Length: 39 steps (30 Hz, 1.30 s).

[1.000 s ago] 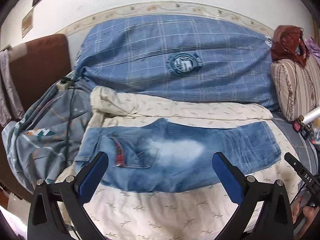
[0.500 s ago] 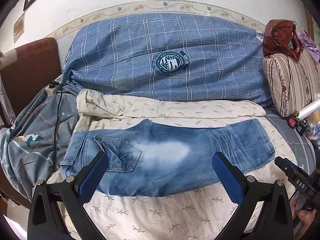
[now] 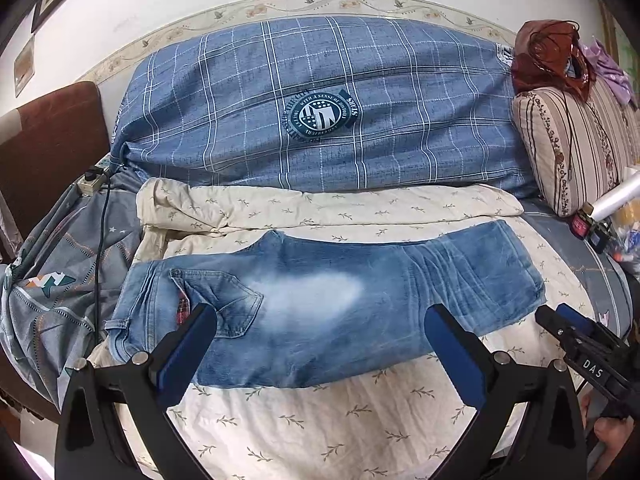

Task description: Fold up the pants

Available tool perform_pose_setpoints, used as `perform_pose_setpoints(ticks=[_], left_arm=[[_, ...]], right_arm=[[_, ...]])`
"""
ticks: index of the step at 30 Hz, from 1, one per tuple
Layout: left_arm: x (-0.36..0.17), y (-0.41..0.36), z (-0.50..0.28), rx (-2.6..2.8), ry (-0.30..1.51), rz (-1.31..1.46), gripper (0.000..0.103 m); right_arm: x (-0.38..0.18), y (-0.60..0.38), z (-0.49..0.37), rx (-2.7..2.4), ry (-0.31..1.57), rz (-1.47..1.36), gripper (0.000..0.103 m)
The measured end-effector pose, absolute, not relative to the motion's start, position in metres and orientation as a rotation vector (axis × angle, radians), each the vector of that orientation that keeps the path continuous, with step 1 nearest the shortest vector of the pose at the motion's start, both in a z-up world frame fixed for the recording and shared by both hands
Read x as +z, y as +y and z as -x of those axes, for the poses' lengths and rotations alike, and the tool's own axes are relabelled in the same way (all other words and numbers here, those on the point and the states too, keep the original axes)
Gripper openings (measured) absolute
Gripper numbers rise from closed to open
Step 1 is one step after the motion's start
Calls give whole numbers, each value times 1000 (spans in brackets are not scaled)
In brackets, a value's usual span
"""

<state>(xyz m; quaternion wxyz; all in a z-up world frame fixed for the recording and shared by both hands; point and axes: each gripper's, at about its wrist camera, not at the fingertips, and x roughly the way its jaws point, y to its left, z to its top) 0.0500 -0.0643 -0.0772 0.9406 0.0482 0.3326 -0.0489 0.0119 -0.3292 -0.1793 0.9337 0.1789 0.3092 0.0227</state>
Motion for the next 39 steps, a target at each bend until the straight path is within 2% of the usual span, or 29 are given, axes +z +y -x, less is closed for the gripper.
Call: perform_pose_setpoints(ticks=[15, 39], left_arm=[[-93, -76, -51, -111, 710, -118, 103], [-120, -98, -62, -132, 767, -154, 103]], right_arm=[[-177, -315, -8, 65, 622, -290, 69], [-179, -323, -9, 64, 625, -325, 69]])
